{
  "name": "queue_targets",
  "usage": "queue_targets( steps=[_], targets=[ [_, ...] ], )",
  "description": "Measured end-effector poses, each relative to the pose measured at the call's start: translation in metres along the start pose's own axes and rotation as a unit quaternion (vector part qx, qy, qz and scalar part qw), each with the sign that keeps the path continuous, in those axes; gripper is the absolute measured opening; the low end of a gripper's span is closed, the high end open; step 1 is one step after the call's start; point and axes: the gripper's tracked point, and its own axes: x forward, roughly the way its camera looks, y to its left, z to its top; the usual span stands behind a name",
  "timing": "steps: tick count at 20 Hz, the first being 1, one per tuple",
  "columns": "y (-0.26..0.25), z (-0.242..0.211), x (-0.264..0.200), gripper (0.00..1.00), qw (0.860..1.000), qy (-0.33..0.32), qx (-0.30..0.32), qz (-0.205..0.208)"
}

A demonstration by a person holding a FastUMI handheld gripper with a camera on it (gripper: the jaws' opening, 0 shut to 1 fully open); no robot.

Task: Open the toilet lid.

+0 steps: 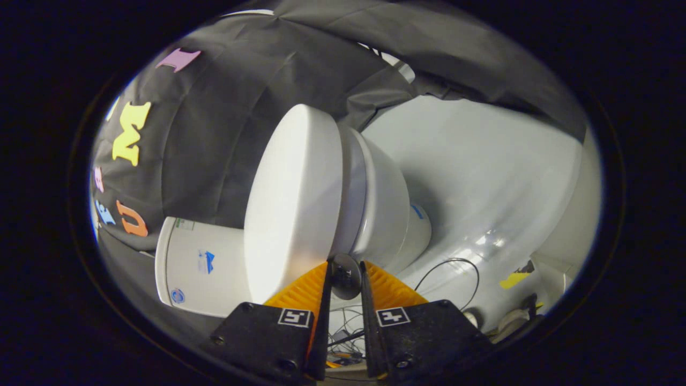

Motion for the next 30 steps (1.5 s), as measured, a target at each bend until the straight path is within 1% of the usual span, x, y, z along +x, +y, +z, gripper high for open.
queue_targets(
  steps=[4,8,12,18,23,26,30],
  targets=[
    [0.006,0.006,-0.004,0.21,1.0,-0.01,0.016,-0.001],
    [0.014,0.007,-0.007,0.12,1.0,-0.003,0.018,0.002],
    [0.028,0.014,-0.019,0.12,0.999,-0.009,0.029,0.027],
    [0.056,0.018,-0.037,0.12,0.998,-0.024,0.014,0.054],
    [0.084,0.018,-0.051,0.1,0.998,-0.034,-0.034,0.05],
    [0.105,0.017,-0.062,0.09,0.996,-0.037,-0.044,0.066],
    [0.135,0.012,-0.076,0.09,0.993,-0.041,-0.083,0.079]
  ],
)
